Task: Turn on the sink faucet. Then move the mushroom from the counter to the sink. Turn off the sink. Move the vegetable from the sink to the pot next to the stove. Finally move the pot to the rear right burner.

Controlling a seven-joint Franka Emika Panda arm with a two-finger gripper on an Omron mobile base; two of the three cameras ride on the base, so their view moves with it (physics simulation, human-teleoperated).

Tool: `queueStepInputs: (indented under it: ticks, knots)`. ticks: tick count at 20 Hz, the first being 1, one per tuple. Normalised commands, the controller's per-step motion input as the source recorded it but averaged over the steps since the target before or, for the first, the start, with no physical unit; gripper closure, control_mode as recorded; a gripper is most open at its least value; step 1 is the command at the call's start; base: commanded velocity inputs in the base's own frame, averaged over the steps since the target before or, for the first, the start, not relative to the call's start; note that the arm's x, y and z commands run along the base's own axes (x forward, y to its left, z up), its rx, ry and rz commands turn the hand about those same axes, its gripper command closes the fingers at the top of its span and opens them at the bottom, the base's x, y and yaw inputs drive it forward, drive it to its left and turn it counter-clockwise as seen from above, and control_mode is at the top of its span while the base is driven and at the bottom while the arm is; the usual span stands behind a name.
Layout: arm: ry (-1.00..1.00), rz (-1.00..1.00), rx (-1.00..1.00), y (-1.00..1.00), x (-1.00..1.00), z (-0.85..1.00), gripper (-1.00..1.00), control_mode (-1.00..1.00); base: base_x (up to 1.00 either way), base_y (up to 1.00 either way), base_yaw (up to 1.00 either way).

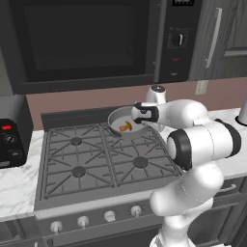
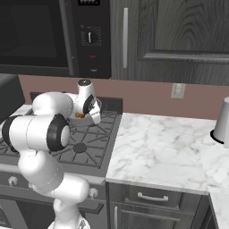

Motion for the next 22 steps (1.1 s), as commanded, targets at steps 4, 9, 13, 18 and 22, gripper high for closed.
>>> queueStepInputs:
  ticks: [4,9,13,18,22]
  knots:
    - [0.01,0.00,0.00,0.00,0.01,-0.11,1.00,-1.00,0.00,0.00,0.00]
    - [0.01,0.00,0.00,0.00,0.05,-0.10,1.00,-1.00,0.00,0.00,0.00]
    - [0.01,0.00,0.00,0.00,0.07,-0.11,1.00,-1.00,0.00,0.00,0.00]
    - [0.00,0.00,0.00,0.00,0.10,-0.13,1.00,-1.00,0.00,0.00,0.00]
    - [0.00,0.00,0.00,0.00,0.17,-0.12,1.00,-1.00,0.00,0.00,0.00]
